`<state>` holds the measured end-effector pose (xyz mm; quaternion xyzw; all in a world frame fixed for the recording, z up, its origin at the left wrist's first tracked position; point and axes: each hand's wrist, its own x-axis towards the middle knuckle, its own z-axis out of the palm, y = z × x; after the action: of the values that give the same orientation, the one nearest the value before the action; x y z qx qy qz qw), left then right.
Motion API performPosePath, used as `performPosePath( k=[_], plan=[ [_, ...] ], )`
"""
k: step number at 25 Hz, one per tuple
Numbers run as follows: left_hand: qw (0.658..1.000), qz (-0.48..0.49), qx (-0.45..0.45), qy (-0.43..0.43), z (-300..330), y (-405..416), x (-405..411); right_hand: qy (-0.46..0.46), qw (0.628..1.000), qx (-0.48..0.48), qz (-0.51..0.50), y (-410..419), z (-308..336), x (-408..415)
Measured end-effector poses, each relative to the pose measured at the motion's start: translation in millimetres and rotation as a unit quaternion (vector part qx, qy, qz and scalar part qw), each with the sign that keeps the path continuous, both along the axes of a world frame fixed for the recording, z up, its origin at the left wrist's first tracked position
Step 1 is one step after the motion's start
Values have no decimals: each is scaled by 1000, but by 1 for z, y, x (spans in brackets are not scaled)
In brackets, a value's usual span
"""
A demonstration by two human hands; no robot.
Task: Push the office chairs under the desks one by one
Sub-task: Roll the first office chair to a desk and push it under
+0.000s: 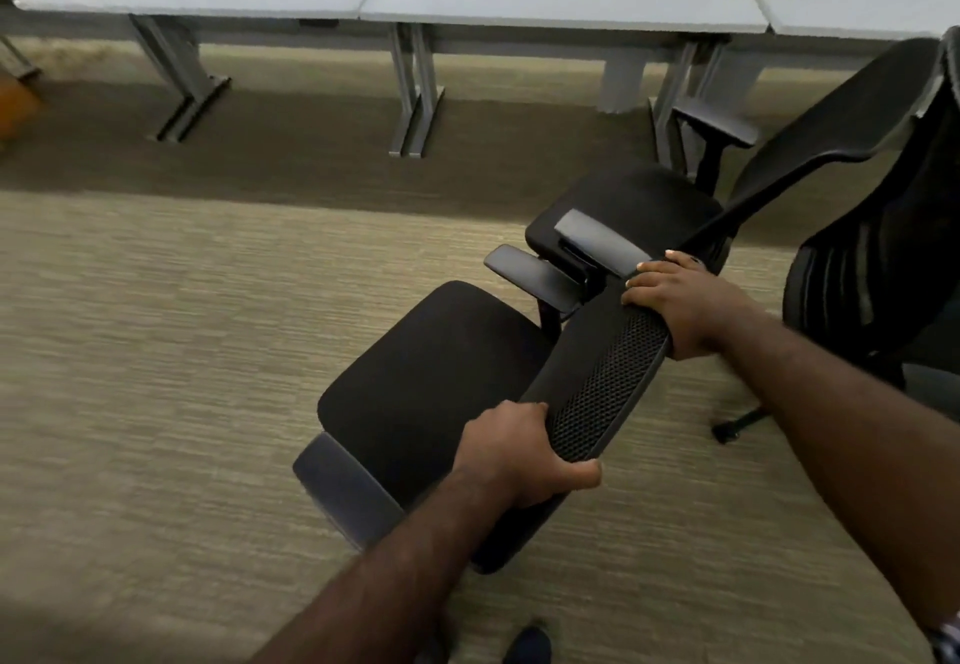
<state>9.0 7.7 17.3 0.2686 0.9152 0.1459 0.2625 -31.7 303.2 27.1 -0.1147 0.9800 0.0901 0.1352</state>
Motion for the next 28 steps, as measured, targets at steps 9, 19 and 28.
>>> performPosePath(
  k=[9, 19, 28],
  plan=[
    [1000, 13, -5, 2, 1, -46, -68, 1, 1000, -4, -28, -49, 3, -55],
    [990, 87, -27, 104, -10, -137, -152, 20, 998, -15, -58, -127, -13, -142],
    [970, 81, -53, 223, -12, -225, -254, 28, 993, -30, -107, -206, -19, -248]
  ],
)
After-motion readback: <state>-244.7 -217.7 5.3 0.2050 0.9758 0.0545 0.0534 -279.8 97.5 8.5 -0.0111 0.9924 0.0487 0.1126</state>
